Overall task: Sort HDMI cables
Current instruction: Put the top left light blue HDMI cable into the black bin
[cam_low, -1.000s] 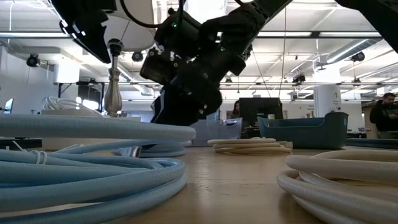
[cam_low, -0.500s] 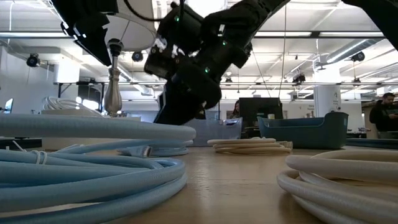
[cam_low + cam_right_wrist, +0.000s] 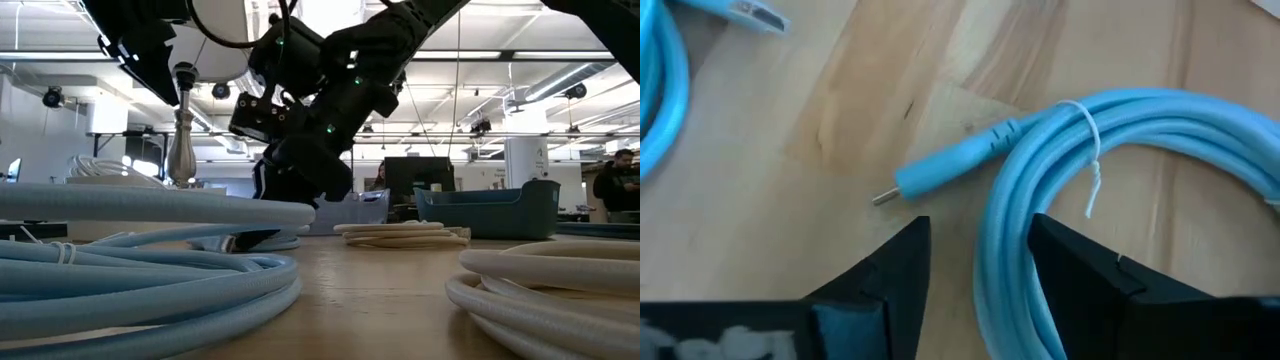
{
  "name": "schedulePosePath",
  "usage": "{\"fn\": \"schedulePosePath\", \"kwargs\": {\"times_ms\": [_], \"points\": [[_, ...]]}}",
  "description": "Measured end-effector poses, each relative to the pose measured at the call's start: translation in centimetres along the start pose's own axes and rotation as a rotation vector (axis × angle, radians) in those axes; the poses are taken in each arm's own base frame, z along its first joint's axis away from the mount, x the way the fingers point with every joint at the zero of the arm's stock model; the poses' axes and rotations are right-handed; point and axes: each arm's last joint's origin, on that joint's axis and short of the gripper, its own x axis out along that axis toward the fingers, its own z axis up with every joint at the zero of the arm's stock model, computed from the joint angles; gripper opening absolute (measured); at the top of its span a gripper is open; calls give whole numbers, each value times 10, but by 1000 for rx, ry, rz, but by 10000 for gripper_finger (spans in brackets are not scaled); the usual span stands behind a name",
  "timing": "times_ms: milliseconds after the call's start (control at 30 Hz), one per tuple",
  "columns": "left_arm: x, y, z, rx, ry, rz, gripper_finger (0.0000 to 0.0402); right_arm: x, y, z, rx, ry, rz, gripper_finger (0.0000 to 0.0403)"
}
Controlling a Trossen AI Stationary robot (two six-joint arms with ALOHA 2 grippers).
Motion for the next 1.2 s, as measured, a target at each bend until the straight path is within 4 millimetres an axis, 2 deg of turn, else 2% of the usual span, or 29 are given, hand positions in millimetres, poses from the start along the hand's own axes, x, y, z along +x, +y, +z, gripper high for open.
{"fn": "schedulePosePath", "kwargs": {"times_ms": [133, 367, 600, 833, 1033, 1200], "points": [[0, 0, 0, 0, 0, 0, 156, -2, 1, 1, -35, 3, -1, 136], [0, 0, 0, 0, 0, 0, 156, -9, 2, 3, -19, 6, -5, 22], [0, 0, 0, 0, 0, 0, 156, -26, 3, 12, 88, -23, -9, 16], [0, 0, 0, -1, 0, 0, 156, -62, 3, 27, 110, -62, -31, 15], [0, 0, 0, -6, -1, 0, 156, -111, -1, 37, 75, -44, -276, 14], [0, 0, 0, -11, -3, 2, 156, -153, -17, 38, 138, -62, -527, 14]]}}
